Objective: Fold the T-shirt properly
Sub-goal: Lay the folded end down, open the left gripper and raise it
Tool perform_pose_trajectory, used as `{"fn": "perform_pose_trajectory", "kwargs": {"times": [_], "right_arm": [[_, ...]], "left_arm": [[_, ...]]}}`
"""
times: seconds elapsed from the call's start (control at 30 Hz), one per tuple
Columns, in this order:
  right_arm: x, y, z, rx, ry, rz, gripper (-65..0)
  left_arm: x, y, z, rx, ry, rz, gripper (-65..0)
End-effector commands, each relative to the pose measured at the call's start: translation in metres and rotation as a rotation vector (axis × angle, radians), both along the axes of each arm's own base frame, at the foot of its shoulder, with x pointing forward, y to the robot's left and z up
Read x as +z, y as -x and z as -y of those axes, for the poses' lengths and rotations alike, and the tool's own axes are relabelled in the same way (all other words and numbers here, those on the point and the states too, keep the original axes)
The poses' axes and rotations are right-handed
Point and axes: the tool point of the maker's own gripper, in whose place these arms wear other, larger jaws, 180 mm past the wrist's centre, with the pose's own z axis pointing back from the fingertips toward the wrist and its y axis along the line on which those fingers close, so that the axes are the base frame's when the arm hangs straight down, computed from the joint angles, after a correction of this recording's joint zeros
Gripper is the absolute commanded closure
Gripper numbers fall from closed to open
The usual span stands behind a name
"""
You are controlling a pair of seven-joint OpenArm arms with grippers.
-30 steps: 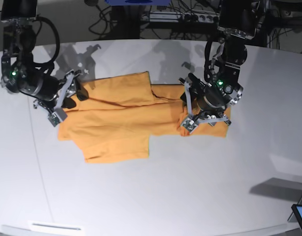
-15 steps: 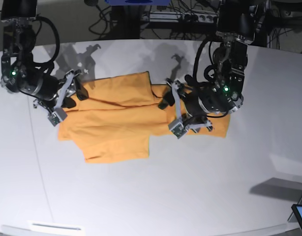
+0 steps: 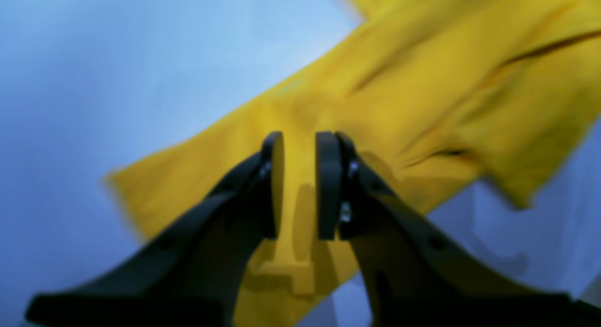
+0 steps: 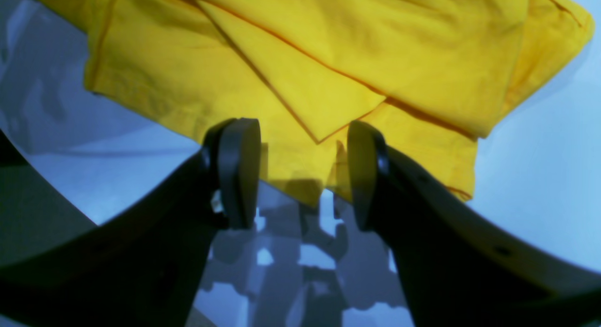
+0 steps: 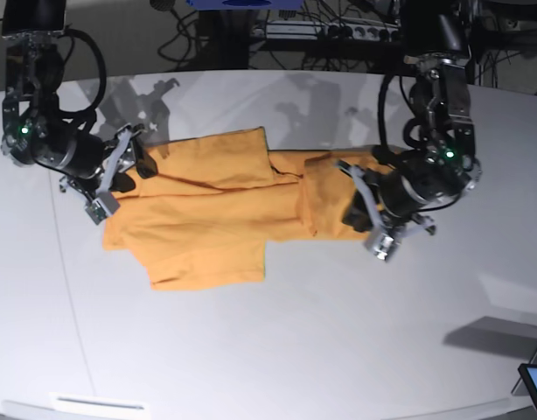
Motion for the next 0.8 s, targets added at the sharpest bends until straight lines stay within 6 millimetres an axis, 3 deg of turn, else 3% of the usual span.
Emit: {"fn": "perform_pose_trajectory", "kwargs": {"times": [0.0, 0.17, 0.23, 0.3, 0.6, 0.77], "right_arm": [[0.01, -0.007, -0.001, -0.001, -0.018, 0.039, -28.4], [0.009, -0.006, -0.008, -0.003, -0.039, 0.035, -28.4], [0.009, -0.006, -0.009, -0.003, -0.039, 0.034, -28.4], [0.009, -0.006, -0.009, -0.003, -0.039, 0.034, -28.4], [0.009, -0.006, -0.009, -0.002, -0.039, 0.032, -28.4], [0.009, -0.005, -0.009, -0.002, -0.039, 0.032, -28.4]], "left_arm": [[0.016, -0.009, -0.007, 0.011, 0.0, 0.06, -10.6], [0.014, -0.013, -0.041, 0.099, -0.111, 0.067, -9.6], [0.012, -0.015, -0.05, 0.118, -0.18, 0.065, -1.5], [0.01, -0.015, -0.058, 0.143, -0.218, 0.062, 0.0], [0.007, -0.016, -0.069, 0.181, -0.291, 0.058, 0.0], [-0.006, -0.013, -0.076, 0.193, -0.293, 0.013, 0.0]]}}
